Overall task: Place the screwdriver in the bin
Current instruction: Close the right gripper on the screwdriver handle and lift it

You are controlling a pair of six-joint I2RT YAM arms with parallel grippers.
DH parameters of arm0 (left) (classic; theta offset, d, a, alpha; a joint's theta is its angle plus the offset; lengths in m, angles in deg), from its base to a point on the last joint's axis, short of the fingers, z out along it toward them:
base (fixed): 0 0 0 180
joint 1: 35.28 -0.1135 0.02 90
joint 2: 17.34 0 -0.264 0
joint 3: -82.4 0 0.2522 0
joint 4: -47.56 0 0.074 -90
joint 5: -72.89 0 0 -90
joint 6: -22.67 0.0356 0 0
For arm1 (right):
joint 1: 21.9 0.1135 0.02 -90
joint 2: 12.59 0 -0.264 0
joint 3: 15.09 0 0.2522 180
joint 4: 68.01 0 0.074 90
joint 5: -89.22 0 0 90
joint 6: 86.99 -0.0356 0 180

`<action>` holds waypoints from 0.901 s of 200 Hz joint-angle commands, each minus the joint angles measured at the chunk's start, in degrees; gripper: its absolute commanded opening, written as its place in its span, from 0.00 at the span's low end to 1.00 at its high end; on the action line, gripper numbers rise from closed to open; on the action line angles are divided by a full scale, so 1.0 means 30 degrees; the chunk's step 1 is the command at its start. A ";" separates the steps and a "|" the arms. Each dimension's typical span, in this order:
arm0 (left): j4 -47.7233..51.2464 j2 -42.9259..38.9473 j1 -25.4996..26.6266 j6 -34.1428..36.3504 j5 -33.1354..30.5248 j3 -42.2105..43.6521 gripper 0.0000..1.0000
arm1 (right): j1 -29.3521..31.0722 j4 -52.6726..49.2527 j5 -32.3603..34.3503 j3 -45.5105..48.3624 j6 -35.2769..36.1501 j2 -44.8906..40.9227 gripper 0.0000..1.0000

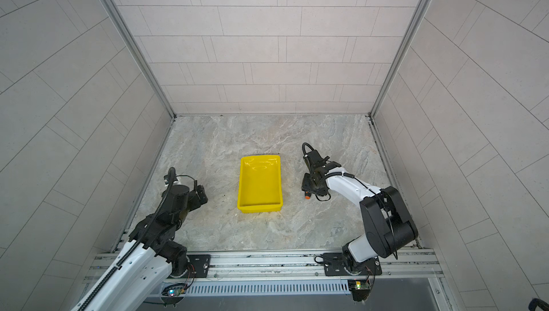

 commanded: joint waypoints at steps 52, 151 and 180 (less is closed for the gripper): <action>-0.0246 0.0266 0.0111 0.0253 0.0035 0.0219 1.00 | 0.0470 0.0272 0.0095 -0.0431 -0.0456 0.1477 0.42; -0.0275 0.0256 0.0111 0.0251 0.0050 0.0249 1.00 | 0.0715 -0.0031 0.1377 -0.0546 -0.0249 0.2169 0.27; -0.0289 0.0242 0.0112 0.0264 0.0132 0.0276 1.00 | 0.0902 0.0133 0.1424 0.0177 -0.0648 0.1412 0.23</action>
